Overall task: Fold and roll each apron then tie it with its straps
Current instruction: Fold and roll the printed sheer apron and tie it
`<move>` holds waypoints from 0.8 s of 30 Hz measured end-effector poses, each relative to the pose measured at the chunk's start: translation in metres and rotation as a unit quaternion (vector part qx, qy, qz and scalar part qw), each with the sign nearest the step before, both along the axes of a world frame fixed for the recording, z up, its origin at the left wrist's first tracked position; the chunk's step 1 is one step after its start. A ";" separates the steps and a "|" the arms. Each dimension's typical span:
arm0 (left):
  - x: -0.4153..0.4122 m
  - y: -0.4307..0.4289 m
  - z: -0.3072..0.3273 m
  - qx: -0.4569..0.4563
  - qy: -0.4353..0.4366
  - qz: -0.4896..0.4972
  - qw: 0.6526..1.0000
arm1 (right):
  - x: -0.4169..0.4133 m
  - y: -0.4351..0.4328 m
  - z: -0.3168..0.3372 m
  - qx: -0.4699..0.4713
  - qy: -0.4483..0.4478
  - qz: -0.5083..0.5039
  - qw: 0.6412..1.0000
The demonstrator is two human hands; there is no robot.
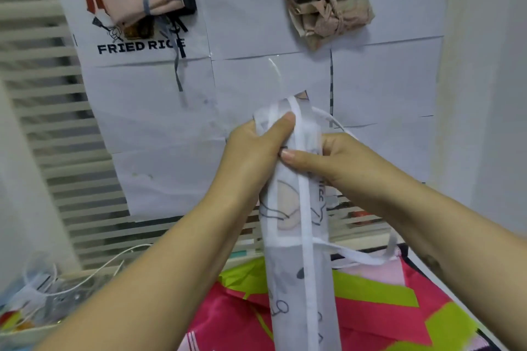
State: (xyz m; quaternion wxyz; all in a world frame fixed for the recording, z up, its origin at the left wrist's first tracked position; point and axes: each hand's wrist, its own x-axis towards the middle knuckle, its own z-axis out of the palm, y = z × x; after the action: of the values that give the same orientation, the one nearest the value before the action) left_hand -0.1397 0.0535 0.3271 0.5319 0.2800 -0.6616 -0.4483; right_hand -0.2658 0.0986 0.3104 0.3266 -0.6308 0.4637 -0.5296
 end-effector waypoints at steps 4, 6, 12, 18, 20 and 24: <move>0.010 0.002 0.016 -0.033 0.034 -0.005 0.999 | 0.004 0.002 0.030 -0.047 0.008 0.002 0.999; 0.016 0.000 0.012 -0.138 -0.004 0.072 0.988 | 0.004 0.003 0.040 -0.048 0.020 0.026 0.998; 0.039 -0.022 0.029 -0.210 -0.012 -0.013 0.977 | 0.007 -0.006 0.066 -0.033 -0.014 0.068 0.997; 0.031 -0.043 0.011 -0.291 -0.069 0.006 0.954 | 0.013 -0.027 0.064 -0.063 -0.063 0.017 0.996; 0.027 -0.045 -0.005 -0.277 -0.038 -0.006 0.960 | 0.016 -0.031 0.061 -0.060 -0.106 0.024 0.992; 0.017 -0.039 -0.035 -0.130 0.044 -0.035 0.990 | 0.015 -0.042 0.058 -0.042 -0.179 0.041 0.982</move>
State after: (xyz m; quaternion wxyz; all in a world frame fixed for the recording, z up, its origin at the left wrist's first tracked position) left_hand -0.1231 0.0145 0.2924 0.5764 0.1649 -0.6996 -0.3887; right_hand -0.2505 0.0569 0.3688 0.3990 -0.5570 0.3491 -0.6393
